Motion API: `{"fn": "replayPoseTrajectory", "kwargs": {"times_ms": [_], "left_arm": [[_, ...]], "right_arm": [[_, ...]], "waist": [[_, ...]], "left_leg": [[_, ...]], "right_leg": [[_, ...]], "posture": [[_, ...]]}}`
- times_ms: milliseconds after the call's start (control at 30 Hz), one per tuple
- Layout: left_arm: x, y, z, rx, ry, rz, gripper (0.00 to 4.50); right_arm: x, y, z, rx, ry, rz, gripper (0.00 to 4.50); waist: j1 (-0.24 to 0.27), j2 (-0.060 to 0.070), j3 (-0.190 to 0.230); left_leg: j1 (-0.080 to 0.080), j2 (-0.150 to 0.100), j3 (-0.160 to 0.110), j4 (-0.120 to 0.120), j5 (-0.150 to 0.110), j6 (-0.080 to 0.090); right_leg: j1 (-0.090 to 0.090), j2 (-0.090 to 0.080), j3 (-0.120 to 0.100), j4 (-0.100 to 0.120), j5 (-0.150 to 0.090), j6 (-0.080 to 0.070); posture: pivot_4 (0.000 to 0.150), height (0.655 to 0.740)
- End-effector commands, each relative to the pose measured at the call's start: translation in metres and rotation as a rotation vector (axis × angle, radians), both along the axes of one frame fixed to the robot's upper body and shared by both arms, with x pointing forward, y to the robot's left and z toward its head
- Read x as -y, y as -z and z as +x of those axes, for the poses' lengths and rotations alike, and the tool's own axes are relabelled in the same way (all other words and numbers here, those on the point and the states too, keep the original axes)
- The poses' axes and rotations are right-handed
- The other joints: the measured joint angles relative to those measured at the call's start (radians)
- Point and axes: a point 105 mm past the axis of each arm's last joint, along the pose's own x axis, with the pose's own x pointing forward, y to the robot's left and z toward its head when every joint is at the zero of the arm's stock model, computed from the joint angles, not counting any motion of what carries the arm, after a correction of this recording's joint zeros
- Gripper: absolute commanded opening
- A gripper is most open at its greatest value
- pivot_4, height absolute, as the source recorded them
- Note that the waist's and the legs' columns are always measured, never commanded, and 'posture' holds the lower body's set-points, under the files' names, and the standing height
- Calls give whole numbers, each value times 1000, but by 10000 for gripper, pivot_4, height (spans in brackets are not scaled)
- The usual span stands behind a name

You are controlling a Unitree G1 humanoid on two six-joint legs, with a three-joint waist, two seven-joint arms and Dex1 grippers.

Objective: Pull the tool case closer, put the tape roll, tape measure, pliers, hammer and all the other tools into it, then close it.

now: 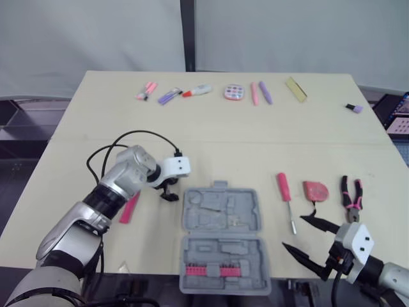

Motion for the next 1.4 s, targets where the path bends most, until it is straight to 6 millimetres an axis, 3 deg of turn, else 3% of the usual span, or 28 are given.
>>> {"fn": "replayPoseTrajectory", "kwargs": {"times_ms": [33,333,433,667,967,1133,1267,1400], "left_arm": [[-2,0,3,12,1,12,44736],[-8,4,3,-10,-17,18,44736],[-9,4,3,-12,-23,20,36346],[-11,3,3,-10,-27,25,1466],[-18,0,2,-7,-67,9,624],[-25,-22,-3,-6,-120,-49,624],[-20,-44,-12,-24,-167,-124,624],[-12,-56,-36,-98,-176,-198,624]], "right_arm": [[-3,-12,-1,52,-10,5,44693],[-6,-15,0,61,-9,17,44693],[-7,-16,1,62,-8,18,45000],[-8,-15,1,59,-10,15,45000],[-6,-15,3,69,-4,10,45000],[5,-20,6,85,12,-19,45000],[11,-22,8,92,22,-30,45000],[14,-23,7,87,25,-34,45000]], "waist": [[1,0,0],[1,0,0],[0,0,0],[0,0,0],[-2,0,0],[-5,0,0],[2,0,0],[5,0,0]], "left_leg": [[0,0,0,0,0,0],[1,0,0,0,0,0],[1,0,0,0,0,0],[1,0,0,0,0,0],[1,0,0,0,0,0],[0,1,1,0,0,0],[0,0,-1,0,0,0],[-1,-1,-3,1,0,1]], "right_leg": [[0,0,0,0,0,0],[0,0,0,1,0,0],[0,0,0,1,0,0],[0,0,0,1,0,0],[0,0,0,1,0,0],[-1,0,0,1,0,0],[-2,-1,1,4,0,0],[-2,-1,3,7,0,0]], "posture": [[1500,7134],[1500,7134],[1500,7134],[1500,7134],[1500,7134],[1500,7134],[1500,7134],[1500,7134]]}}
